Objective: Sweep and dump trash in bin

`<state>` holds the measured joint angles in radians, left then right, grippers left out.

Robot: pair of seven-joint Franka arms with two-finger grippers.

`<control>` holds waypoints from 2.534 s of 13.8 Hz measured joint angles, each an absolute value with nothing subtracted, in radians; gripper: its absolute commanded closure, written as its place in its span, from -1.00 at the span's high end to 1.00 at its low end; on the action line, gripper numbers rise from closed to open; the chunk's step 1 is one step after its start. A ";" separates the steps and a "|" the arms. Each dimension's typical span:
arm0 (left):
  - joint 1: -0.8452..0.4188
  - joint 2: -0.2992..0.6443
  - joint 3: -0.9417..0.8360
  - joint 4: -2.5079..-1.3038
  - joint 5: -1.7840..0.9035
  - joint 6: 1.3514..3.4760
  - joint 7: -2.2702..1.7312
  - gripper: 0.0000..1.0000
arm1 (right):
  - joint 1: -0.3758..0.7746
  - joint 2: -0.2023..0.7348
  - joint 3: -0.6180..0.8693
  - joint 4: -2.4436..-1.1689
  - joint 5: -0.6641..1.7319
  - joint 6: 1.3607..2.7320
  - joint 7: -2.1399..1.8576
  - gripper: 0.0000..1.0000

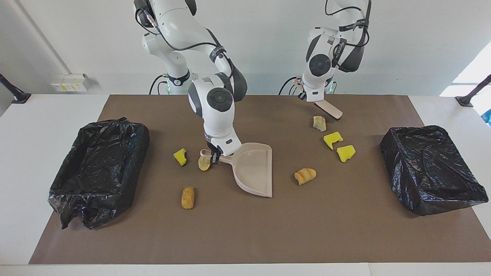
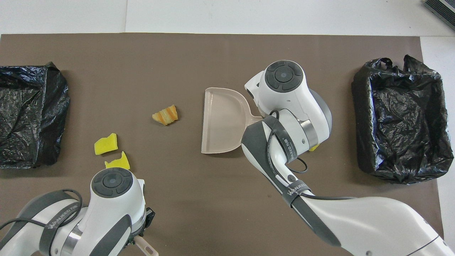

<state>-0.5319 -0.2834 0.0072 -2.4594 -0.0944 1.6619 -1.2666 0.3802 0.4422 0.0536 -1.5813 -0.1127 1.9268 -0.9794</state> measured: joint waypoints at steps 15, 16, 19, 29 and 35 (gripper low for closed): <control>-0.457 -0.050 0.029 -2.235 -0.096 1.945 -0.706 -1.00 | 0.453 0.461 0.058 -1.548 -0.081 1.850 -0.826 -1.00; -0.456 -0.048 0.029 -2.232 -0.096 1.966 -0.653 -1.00 | 0.452 0.461 0.058 -1.548 -0.081 1.850 -0.826 -1.00; -0.457 -0.030 0.025 -2.214 -0.096 2.024 -0.521 -1.00 | 0.450 0.461 0.058 -1.548 -0.080 1.850 -0.826 -1.00; -0.721 -0.017 -0.009 -2.161 -0.100 2.060 -0.508 -1.00 | 0.439 0.463 0.058 -1.556 -0.079 1.847 -0.826 -1.00; -0.694 -0.079 0.026 -2.037 -0.100 1.799 -0.561 -1.00 | 0.436 0.463 0.058 -1.557 -0.073 1.846 -0.826 -1.00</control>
<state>-0.6941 -0.0788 0.0263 -2.0368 -0.1001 1.7992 -0.5605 0.4360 0.4629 0.0575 -1.5568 -0.0733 1.8461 -0.8264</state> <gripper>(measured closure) 0.744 0.678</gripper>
